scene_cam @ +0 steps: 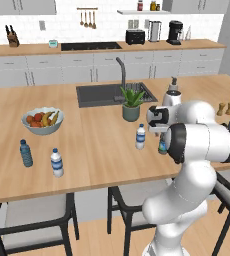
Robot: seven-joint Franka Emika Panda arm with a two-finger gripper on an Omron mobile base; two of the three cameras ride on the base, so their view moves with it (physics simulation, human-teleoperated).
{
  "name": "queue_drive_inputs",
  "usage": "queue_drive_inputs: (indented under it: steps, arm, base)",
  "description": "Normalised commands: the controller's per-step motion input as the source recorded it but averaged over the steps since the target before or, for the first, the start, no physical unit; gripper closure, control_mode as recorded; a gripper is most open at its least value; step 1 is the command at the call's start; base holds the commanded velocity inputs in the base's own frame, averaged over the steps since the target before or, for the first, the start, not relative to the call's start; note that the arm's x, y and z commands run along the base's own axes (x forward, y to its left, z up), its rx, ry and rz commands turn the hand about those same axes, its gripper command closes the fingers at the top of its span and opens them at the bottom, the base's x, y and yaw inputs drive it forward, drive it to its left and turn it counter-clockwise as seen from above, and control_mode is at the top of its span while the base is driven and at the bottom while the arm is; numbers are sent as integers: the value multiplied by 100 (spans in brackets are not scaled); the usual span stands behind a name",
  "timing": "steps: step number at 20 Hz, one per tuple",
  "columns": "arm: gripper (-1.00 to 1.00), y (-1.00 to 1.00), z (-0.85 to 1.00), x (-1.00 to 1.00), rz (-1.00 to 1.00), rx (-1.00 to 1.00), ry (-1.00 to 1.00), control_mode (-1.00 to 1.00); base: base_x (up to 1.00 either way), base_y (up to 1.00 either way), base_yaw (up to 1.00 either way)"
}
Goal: Move the plastic bottles in the middle to the plastics group, and the glass bottles in the middle to the glass group.
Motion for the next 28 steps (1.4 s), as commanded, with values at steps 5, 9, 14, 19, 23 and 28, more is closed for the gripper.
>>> queue_drive_inputs:
  steps: [5, 9, 14, 19, 23, 28]
  arm:
    - [100, 0, 0, -2, 0, 0, 0, -100]
    - [100, 0, 0, -38, 0, 0, -4, -100]
    - [100, 7, 9, -94, 0, 0, -2, -100]
    - [100, 70, 13, -91, 4, 0, -7, -100]
    - [100, 100, 28, -58, 6, 0, -14, -100]
    - [100, 100, 37, -23, 0, 0, -20, -100]
  base:
    - [0, 0, 0]
    - [0, 0, 0]
    - [0, 0, 0]
    - [0, 0, 0]
    - [0, 0, 0]
    - [0, 0, 0]
